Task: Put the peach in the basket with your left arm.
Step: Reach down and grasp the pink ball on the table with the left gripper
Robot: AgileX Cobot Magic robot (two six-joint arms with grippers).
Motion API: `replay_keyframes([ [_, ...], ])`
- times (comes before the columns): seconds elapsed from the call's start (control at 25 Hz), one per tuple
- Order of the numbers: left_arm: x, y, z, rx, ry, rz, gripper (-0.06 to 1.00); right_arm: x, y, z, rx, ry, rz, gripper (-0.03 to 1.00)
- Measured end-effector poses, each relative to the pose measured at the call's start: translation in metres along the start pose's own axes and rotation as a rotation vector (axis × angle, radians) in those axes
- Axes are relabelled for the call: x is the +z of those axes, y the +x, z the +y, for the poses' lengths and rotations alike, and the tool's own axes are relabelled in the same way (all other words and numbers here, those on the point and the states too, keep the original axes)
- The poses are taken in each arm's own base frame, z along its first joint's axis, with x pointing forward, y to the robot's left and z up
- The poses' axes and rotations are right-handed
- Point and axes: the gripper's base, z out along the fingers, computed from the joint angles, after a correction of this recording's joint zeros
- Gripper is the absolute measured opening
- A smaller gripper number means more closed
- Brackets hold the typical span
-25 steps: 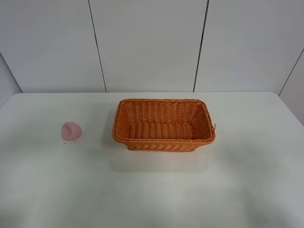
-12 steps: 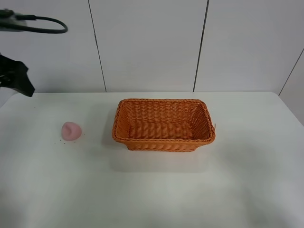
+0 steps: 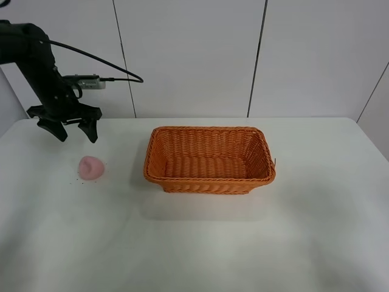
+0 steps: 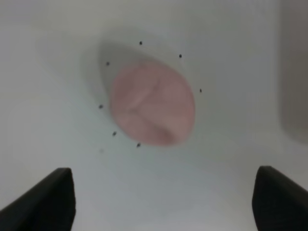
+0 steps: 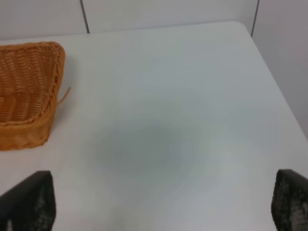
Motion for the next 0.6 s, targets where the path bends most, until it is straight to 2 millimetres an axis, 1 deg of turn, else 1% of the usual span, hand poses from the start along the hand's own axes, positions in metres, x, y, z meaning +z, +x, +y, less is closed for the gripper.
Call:
replay_keyframes([
  [0.12, 0.026, -0.009, 0.001, -0.011, 0.019, 0.035, 0.85, 0.0, 0.0, 0.0, 0.0, 0.0, 0.0, 0.69],
  [0.16, 0.043, -0.012, 0.002, -0.016, 0.023, 0.054, 0.85, 0.0, 0.0, 0.0, 0.0, 0.0, 0.0, 0.69],
  [0.2, 0.05, -0.013, 0.003, -0.018, 0.024, 0.064, 0.85, 0.0, 0.0, 0.0, 0.0, 0.0, 0.0, 0.69],
  [0.4, 0.077, -0.018, 0.006, -0.02, 0.013, 0.055, 0.85, 0.0, 0.0, 0.0, 0.0, 0.0, 0.0, 0.69],
  [0.6, 0.093, -0.02, 0.011, -0.002, -0.024, 0.056, 0.85, 0.0, 0.0, 0.0, 0.0, 0.0, 0.0, 0.69],
])
